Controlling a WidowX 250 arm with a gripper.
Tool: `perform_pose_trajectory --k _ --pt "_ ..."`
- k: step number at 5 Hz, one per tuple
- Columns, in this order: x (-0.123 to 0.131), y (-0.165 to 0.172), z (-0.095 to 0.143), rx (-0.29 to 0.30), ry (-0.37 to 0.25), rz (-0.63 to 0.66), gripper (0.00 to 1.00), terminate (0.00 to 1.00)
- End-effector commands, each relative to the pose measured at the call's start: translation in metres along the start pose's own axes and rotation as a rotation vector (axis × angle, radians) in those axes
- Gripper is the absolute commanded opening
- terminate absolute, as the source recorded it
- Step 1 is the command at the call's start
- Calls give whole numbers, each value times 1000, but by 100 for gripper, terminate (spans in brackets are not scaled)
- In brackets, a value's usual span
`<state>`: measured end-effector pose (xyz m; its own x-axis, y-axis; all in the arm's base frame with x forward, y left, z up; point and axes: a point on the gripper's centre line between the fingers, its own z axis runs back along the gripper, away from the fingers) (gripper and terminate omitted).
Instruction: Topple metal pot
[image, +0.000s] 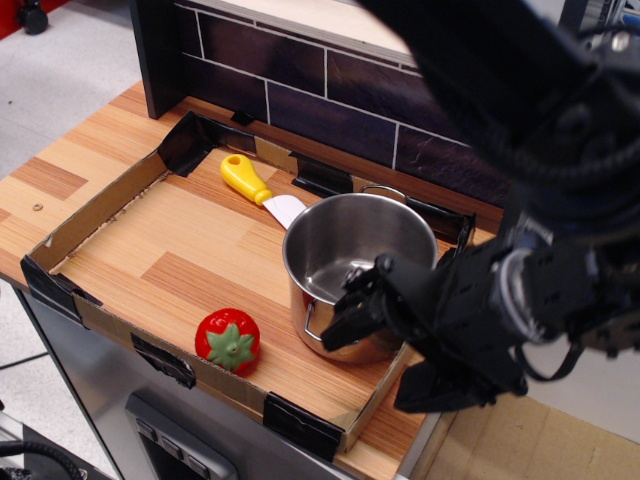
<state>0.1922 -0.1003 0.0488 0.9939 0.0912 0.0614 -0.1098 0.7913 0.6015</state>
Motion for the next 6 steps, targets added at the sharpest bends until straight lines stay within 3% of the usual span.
perform_pose_trajectory --k 1,5,6 --pt "3 26 -24 64 -20 62 100 0" --pt "19 30 -34 70 1 84 100 0" --pt "16 32 -35 56 6 103 0 0"
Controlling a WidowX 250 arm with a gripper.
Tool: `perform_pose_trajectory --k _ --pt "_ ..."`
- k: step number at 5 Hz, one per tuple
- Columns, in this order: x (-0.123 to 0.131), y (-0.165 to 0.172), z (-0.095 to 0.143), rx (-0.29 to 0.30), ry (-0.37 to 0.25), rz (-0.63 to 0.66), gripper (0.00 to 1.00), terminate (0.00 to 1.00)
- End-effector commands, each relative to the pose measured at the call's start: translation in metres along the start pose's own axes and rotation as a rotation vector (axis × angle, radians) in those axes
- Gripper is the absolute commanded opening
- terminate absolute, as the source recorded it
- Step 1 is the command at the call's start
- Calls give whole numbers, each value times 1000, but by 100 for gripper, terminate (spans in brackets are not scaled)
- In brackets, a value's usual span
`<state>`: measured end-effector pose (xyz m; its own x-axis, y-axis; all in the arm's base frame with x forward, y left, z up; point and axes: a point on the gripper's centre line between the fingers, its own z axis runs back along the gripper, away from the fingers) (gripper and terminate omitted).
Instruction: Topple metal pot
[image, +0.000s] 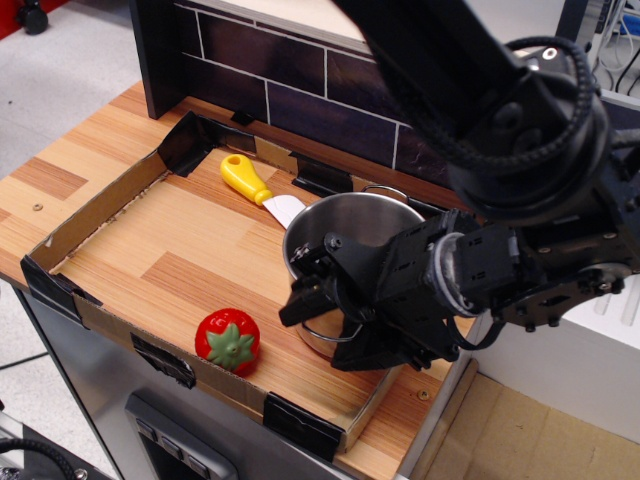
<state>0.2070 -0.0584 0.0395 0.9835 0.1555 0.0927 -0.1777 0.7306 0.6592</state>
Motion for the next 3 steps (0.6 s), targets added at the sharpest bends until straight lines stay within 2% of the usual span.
perform_pose_trajectory --k 1,2,3 --pt "-4 8 -4 -58 -3 31 0 0" --pt "0 12 -1 -141 -57 -8 0 0" --pt "2 18 10 -247 -156 -52 0 0"
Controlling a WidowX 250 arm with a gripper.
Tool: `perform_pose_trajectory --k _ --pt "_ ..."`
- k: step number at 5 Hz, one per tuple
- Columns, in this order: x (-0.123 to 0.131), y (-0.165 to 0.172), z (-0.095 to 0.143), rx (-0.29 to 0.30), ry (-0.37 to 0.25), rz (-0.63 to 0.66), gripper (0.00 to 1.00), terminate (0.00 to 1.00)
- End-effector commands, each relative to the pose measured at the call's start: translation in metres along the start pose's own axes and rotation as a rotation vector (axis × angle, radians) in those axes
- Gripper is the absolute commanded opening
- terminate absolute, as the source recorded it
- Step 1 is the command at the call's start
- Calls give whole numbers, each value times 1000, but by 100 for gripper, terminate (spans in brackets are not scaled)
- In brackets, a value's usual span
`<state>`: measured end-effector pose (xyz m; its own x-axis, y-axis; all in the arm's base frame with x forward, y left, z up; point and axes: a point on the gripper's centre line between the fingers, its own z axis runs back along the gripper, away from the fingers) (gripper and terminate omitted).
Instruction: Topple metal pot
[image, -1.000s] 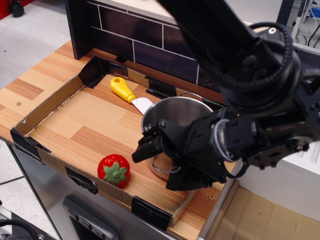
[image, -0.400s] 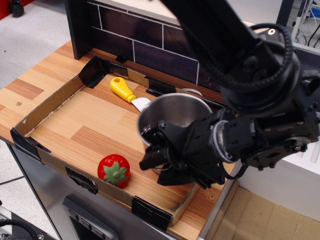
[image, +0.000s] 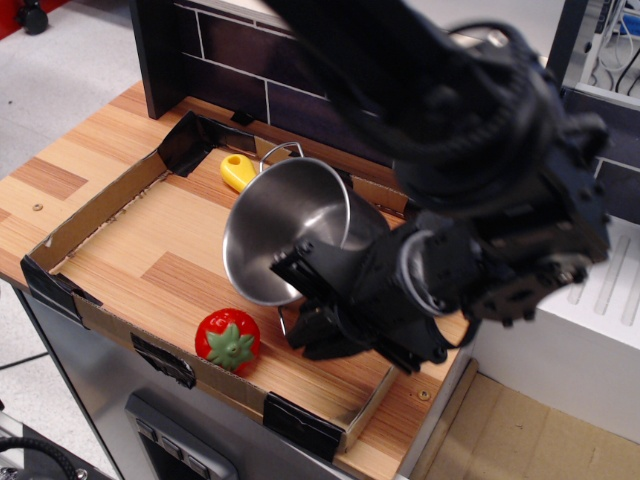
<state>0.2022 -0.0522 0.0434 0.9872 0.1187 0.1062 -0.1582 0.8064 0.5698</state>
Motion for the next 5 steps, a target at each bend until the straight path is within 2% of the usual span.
perform_pose_trajectory --k 1,2,4,5 --pt "12 22 27 -203 -231 -40 0 0" --pt "19 39 42 -260 -320 -20 0 0" --pt "30 82 54 -388 -371 22 0 0" --pt "38 115 43 -433 -381 42 0 0"
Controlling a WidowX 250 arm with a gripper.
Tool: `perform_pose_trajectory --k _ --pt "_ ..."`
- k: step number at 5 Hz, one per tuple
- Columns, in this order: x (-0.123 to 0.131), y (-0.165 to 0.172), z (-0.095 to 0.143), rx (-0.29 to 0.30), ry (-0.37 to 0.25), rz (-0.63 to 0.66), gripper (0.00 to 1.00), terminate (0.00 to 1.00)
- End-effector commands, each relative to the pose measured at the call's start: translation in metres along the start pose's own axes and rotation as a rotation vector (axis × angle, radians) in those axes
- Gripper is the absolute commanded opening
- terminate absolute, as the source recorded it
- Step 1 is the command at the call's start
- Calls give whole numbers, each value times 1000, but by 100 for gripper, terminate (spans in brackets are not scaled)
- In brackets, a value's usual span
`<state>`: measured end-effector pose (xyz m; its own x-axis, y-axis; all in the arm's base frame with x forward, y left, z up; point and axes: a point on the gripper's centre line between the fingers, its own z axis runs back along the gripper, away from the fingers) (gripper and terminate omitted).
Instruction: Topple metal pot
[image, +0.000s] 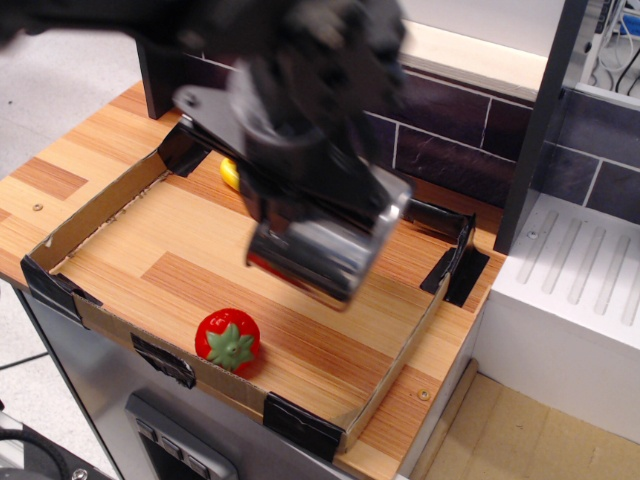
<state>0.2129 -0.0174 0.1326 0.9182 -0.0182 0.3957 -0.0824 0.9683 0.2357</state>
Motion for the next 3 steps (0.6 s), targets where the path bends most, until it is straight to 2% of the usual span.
perform_pose_trajectory --k 1,3 --pt "20 75 -11 -32 -106 64 0 0" --pt "18 110 -45 24 -96 91 0 0"
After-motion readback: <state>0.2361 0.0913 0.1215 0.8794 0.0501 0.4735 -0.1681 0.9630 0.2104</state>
